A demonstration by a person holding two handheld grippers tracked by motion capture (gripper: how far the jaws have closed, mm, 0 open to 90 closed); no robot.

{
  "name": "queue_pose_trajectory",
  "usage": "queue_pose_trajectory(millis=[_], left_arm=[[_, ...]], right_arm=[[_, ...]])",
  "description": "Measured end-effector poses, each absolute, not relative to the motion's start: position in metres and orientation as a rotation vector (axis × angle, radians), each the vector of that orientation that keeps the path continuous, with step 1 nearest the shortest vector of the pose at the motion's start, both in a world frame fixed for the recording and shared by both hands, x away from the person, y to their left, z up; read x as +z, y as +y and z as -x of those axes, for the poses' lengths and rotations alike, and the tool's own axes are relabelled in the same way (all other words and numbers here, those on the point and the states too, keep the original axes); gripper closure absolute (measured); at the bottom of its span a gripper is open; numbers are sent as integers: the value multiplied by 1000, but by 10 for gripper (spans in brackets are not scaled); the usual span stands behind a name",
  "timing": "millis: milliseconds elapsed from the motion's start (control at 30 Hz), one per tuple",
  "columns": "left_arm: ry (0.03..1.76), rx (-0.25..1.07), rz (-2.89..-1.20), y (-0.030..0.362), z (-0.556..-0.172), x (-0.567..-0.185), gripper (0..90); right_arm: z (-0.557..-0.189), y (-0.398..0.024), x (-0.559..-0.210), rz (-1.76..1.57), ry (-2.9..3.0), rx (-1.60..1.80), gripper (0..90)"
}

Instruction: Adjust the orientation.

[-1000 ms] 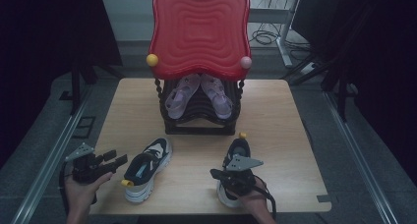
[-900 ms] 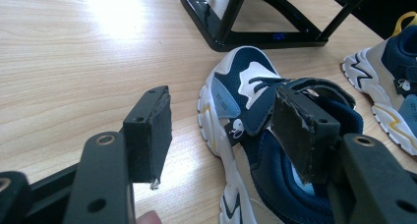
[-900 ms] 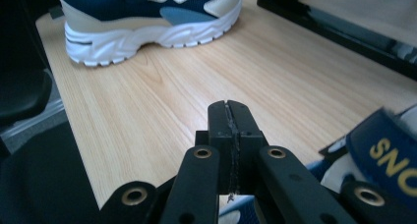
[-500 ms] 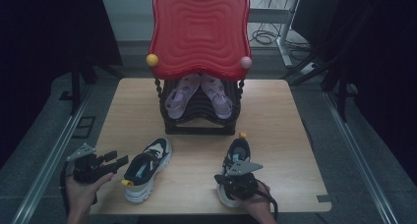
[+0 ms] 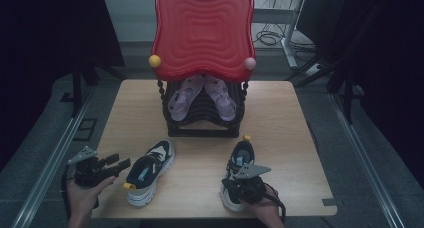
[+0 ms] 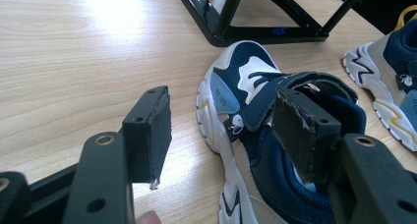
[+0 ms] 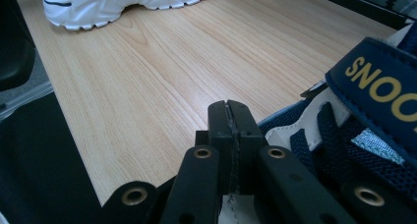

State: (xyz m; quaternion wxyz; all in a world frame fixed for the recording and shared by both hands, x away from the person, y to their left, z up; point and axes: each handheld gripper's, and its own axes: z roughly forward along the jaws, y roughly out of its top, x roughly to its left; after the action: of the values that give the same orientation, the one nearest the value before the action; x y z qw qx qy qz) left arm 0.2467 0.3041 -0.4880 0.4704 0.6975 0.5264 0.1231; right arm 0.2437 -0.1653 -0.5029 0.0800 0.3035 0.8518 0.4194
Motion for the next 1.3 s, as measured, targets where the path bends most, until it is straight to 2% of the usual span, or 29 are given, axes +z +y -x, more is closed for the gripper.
queue_pose_trajectory(millis=[633,1300], left_arm=[[1294,306,-1701,307,-246,-488,405],[1298,305,-1704,308,-246,-489,405]], right_arm=[[-243,-164,-504,-892,2590,1237,893],[-234,-199,-505,-957,2556,1271,893]])
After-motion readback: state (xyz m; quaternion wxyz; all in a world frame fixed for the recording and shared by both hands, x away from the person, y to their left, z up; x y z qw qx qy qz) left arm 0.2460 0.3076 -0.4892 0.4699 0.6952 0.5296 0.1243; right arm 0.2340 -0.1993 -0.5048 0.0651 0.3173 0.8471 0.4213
